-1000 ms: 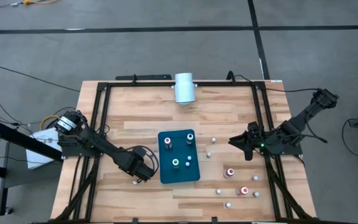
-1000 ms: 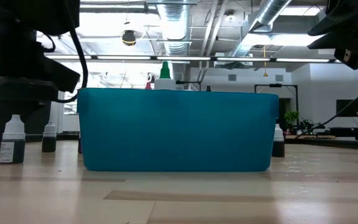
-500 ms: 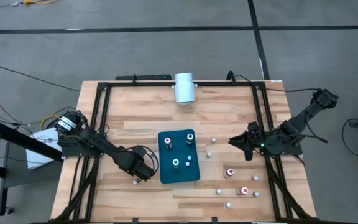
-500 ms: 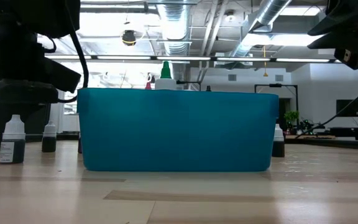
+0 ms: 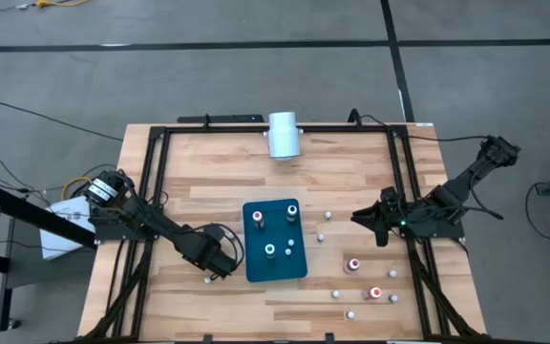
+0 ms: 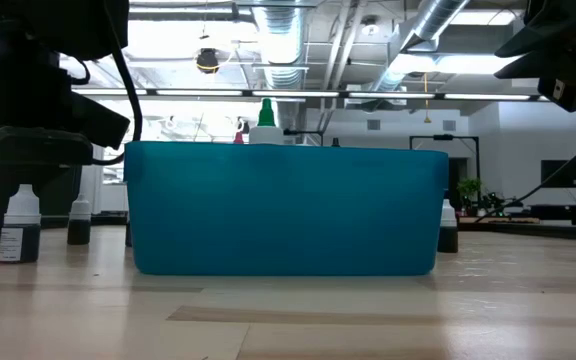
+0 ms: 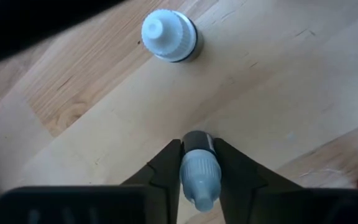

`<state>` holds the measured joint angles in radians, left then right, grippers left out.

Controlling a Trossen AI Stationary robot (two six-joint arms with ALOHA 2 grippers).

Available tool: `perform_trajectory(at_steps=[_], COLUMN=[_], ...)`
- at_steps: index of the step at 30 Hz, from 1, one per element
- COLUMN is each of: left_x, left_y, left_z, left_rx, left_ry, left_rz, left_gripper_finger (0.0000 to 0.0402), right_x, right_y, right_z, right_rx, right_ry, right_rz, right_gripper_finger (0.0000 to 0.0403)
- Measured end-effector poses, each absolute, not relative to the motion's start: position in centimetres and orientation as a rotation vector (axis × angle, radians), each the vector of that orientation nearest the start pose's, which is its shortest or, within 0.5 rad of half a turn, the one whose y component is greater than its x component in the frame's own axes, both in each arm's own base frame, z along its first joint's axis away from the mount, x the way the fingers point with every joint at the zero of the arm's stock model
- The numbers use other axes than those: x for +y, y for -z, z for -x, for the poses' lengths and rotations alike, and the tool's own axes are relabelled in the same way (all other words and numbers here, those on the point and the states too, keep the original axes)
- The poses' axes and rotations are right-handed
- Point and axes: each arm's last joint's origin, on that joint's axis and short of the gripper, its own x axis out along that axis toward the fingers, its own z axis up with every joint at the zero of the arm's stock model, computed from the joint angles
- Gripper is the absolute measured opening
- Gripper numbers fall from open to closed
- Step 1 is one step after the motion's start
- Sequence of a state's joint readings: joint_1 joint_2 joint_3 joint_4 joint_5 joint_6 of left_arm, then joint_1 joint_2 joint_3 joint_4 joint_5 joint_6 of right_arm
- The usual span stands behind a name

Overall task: Pick & Place food coloring
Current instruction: Put the left small black food coloring bottle into the blue bin

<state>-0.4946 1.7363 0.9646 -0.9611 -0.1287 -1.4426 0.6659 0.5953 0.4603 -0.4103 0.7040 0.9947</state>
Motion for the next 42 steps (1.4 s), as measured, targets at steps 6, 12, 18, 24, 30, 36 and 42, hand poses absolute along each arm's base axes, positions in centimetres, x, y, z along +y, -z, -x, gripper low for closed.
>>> perform_trajectory(at_steps=[6,12,18,24,30,36,42], left_x=[-12.3,-12.4,-12.8,-12.8,-12.6,-12.3,-12.3], left_y=[-14.1,-14.3,-15.5,-17.8,-21.3,-25.4,-28.5], left_z=[-23.5,-23.7,-24.3,-24.4,-24.2,-24.2,-24.9], left_rx=[1.423,1.422,1.451,1.444,1.344,1.121,0.832], left_ry=[-0.894,-0.880,-0.825,-0.788,-0.701,-0.605,-0.433], left_rz=[0.563,0.565,0.532,0.529,0.581,0.657,0.693], left_gripper_finger=[0.0069,0.0065,0.0064,0.0063,0.0062,0.0062,0.0062], right_x=[6.5,6.5,6.5,6.5,6.5,6.5,6.5], right_y=[-23.1,-23.1,-23.1,-23.1,-23.1,-23.1,-23.1], right_z=[-11.3,-11.3,-11.3,-11.3,-11.3,-11.3,-11.3], right_rx=[0.358,0.358,0.358,0.358,0.358,0.359,0.359], right_ry=[0.237,0.237,0.237,0.237,0.237,0.236,0.235], right_rz=[-0.635,-0.635,-0.635,-0.635,-0.634,-0.627,-0.626], right_gripper_finger=[0.0095,0.0095,0.0095,0.0095,0.0095,0.0095,0.0095])
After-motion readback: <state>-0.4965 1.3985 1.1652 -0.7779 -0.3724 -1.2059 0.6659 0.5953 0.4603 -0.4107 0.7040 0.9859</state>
